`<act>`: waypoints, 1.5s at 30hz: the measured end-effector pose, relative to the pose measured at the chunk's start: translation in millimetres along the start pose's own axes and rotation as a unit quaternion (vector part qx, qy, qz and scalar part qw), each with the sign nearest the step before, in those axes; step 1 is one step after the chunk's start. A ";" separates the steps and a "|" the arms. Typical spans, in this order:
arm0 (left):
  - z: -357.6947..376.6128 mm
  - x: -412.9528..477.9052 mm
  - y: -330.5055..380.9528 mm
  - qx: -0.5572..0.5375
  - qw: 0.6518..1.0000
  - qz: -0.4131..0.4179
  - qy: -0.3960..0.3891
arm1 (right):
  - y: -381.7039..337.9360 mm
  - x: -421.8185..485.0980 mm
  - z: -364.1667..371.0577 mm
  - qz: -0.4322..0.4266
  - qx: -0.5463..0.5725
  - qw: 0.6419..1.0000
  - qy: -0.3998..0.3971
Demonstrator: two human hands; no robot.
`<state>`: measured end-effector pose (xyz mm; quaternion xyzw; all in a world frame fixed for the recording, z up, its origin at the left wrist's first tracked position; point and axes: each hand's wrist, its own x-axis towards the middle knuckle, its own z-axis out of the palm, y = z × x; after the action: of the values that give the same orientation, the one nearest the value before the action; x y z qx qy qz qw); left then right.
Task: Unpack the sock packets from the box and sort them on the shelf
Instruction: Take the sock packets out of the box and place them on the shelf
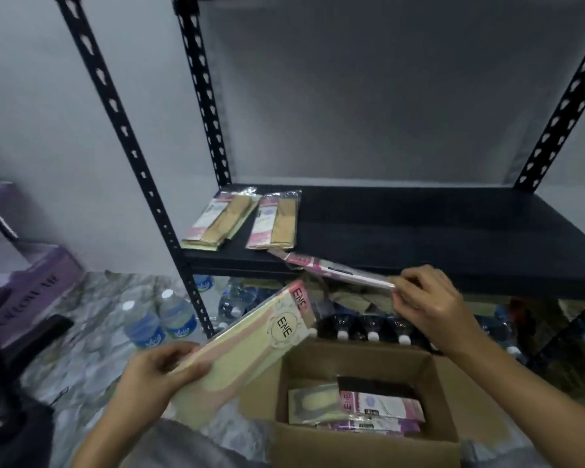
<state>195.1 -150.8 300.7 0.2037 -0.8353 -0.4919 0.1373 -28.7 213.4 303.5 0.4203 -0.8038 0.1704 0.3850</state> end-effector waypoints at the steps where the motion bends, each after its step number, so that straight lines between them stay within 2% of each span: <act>1: -6.7 -1.3 3.7 -0.028 0.999 -0.001 0.025 | -2.7 12.8 -2.0 -0.004 -0.001 1.000 0.011; 8: -50.1 27.5 22.2 -0.209 0.967 -0.021 0.143 | -24.4 101.6 1.6 0.013 -0.019 0.998 0.055; 12: -49.0 75.6 27.0 -0.281 0.939 -0.064 0.189 | -34.4 142.5 20.7 0.036 -0.060 0.997 0.039; 17: -10.3 145.1 42.4 -0.341 0.911 -0.115 0.202 | -39.4 177.1 59.2 0.087 -0.118 0.988 -0.057; 22: 31.0 201.2 48.9 -0.341 0.900 -0.161 0.218 | -40.9 199.4 98.4 0.131 -0.167 0.960 -0.181; 26: 44.3 239.7 53.7 -0.347 0.884 -0.188 0.250 | -47.0 217.0 130.9 0.126 -0.175 0.946 -0.241; 30: 39.6 267.5 63.9 -0.271 0.904 -0.185 0.273 | -55.6 235.4 157.4 0.113 -0.161 0.943 -0.269; 34: 26.4 283.4 71.3 -0.102 0.939 -0.140 0.297 | -66.3 243.1 173.0 0.118 -0.152 0.936 -0.295; 37: 25.0 288.5 71.4 0.013 0.953 -0.125 0.277 | -70.4 241.6 184.2 0.129 -0.131 0.932 -0.312; 41: 24.7 291.0 66.4 0.157 0.958 -0.100 0.219 | -70.8 234.1 191.6 0.137 -0.112 0.930 -0.323; 45: 24.1 290.3 59.7 0.251 0.944 -0.100 0.189 | -64.7 225.8 192.9 0.150 -0.063 0.939 -0.302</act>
<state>-82.8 -244.4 349.9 0.4032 -0.8659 -0.2298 0.1867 -147.2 -62.9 347.9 0.3016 -0.9450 0.0404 0.1200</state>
